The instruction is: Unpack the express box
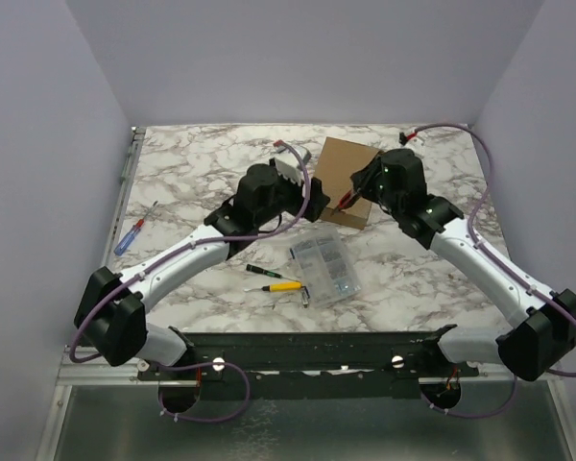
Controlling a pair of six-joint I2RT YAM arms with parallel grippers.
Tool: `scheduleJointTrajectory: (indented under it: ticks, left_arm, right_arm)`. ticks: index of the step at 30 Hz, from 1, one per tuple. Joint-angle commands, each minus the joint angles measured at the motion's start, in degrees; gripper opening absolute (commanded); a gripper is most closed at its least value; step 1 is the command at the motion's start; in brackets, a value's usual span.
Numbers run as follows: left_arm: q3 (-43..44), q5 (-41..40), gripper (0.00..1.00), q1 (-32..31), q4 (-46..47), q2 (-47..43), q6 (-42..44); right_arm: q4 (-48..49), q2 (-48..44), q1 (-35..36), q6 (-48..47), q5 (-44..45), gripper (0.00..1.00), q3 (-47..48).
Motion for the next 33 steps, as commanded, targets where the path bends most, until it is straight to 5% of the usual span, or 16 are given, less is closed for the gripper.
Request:
scheduleJointTrajectory:
  ticks: [1, 7, 15, 33]
  left_arm:
    - [4.78, 2.04, 0.85, 8.34, 0.37, 6.69, -24.34]
    - [15.18, 9.98, 0.81, 14.40, 1.57, 23.45, -35.52]
    - [29.43, 8.62, 0.79, 14.70, -0.41, 42.02, -34.19]
    - [35.15, 15.68, 0.70, 8.29, -1.73, 52.46, -31.26]
  right_arm:
    - [-4.42, 0.09, -5.97, -18.80, 17.13, 0.00, 1.93]
    - [-2.74, 3.02, -18.85, -22.38, 9.50, 0.00, 0.63]
    - [0.62, 14.77, -20.32, -22.31, 7.79, 0.00, 2.89]
    - [4.69, 20.65, -20.23, -21.64, 5.11, 0.00, 2.30]
